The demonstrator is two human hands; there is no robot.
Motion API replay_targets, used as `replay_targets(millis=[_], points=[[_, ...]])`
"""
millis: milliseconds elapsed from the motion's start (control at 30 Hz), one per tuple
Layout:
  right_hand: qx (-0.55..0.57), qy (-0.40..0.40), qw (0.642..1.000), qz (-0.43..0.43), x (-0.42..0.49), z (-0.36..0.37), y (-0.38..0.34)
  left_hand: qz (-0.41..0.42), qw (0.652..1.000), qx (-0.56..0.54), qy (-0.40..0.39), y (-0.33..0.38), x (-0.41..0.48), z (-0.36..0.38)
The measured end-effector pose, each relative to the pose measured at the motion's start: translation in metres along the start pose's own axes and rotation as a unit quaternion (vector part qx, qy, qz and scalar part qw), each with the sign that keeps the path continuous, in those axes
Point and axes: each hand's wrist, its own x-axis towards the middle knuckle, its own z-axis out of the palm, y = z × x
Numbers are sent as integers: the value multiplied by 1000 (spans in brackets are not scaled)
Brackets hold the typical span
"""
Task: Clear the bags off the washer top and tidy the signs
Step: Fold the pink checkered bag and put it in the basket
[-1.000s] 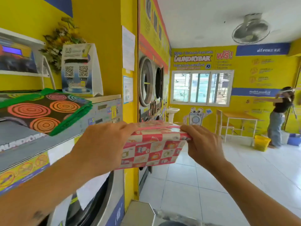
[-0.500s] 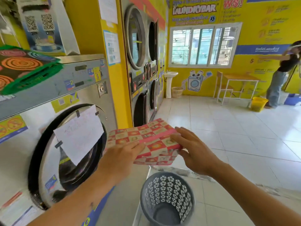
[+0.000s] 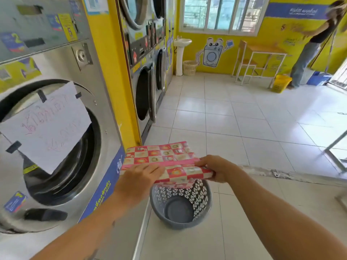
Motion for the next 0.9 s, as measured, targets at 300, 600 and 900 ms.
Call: replay_targets(millis=[300, 600, 900], points=[[-104, 101, 974, -173, 68, 11, 20, -65, 972, -130, -187, -24, 33, 87], [-203, 82, 970, -108, 163, -44, 57, -108, 932, -186, -290, 15, 81, 171], [-223, 21, 974, 16, 301, -102, 109, -203, 875, -221, -381, 72, 116, 292]])
